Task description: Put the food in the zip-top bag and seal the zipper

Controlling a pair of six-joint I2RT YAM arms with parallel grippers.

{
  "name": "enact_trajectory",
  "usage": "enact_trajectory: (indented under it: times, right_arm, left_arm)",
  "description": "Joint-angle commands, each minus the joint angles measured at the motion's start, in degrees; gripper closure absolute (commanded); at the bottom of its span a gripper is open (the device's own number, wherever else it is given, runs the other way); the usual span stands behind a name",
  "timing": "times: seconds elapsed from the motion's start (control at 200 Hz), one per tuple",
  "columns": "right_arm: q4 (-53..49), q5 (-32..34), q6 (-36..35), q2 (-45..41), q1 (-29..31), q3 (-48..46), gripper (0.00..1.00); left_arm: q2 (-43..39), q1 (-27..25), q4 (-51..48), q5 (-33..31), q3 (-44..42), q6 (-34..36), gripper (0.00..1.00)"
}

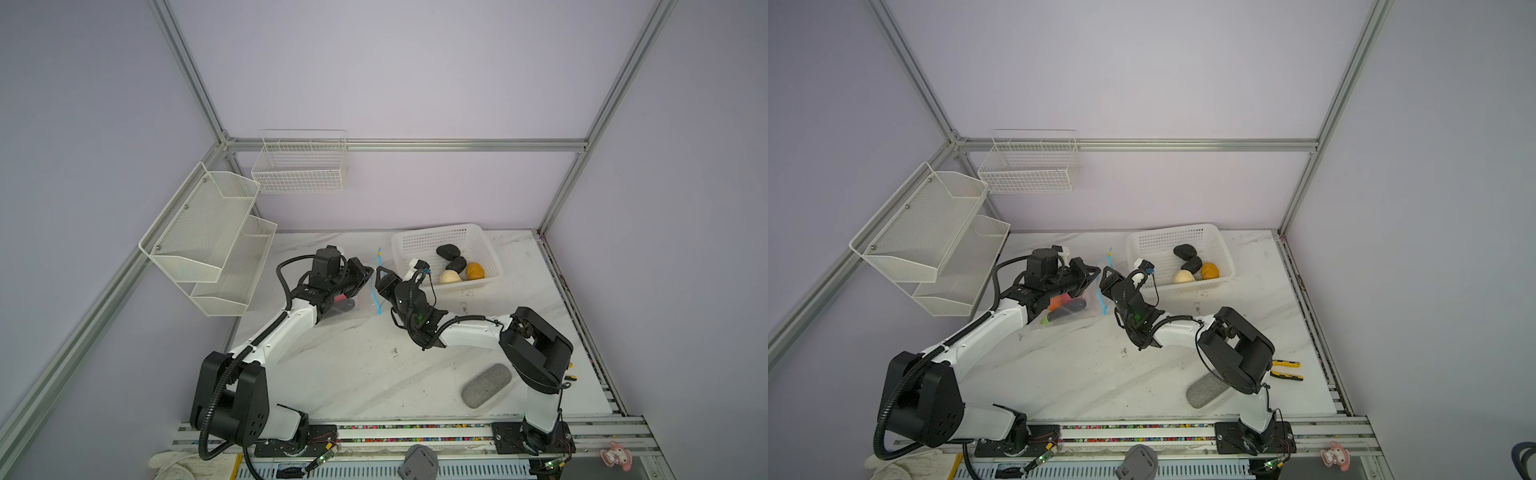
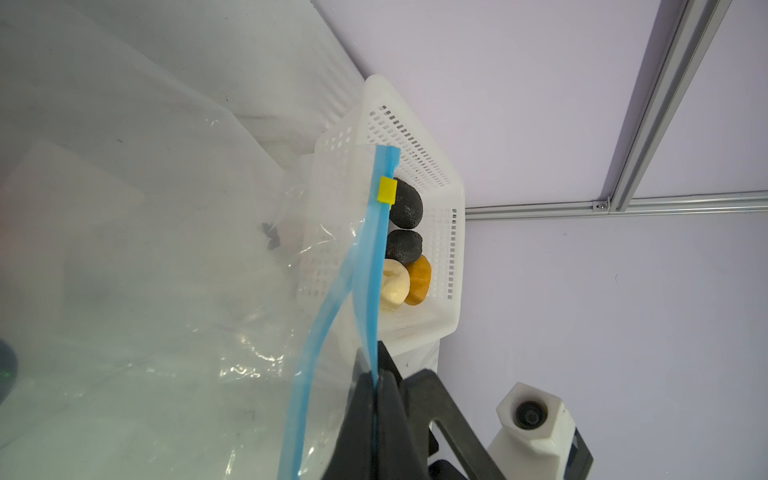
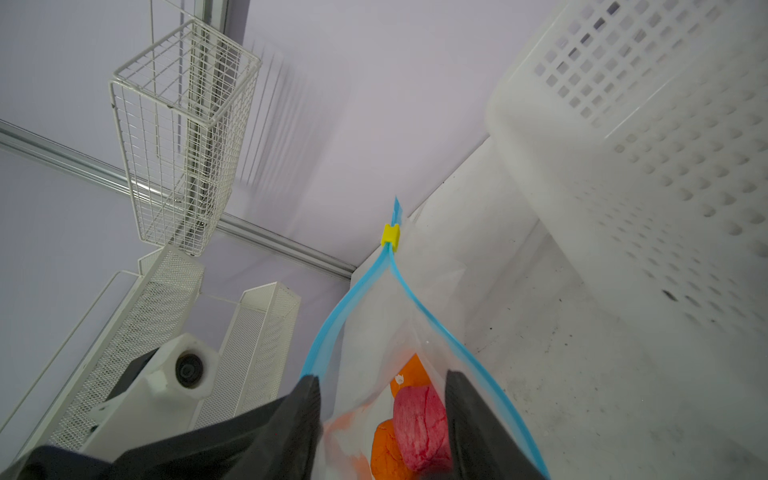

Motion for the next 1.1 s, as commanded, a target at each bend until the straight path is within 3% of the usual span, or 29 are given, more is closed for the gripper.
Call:
enact_trajectory:
  times: [0.0, 0.44, 0.715, 0.875, 1.095]
  right_arm:
    - [-0.3, -0.4, 0.0, 0.7, 0.6, 1.4, 0.49]
    - [-6.7, 2.2, -0.8, -6.8, 0.6, -0.3, 0.50]
    - [-15.5, 2.3, -12.8, -7.1, -0.8, 4.8, 0.50]
    - [-25.4, -3.0, -20.6, -7.2, -5.1, 10.0, 0.51]
    - [-39.5, -15.2, -30.0, -6.7, -13.2, 15.3, 0.50]
  left_arm:
    - [-1.0, 0.4, 2.2, 0.9, 4.1, -0.1, 1.00]
    - [-1.0, 0.3, 2.4, 1.2, 3.1, -0.1, 1.00]
    - [-0.8, 0.3, 2.6, 1.7, 2.7, -0.1, 1.00]
    - [-0.4, 0.3, 2.6, 2.6, 3.1, -0.1, 1.00]
    - [-0.5, 0.2, 2.6, 3.1, 2.8, 0.1, 1.00]
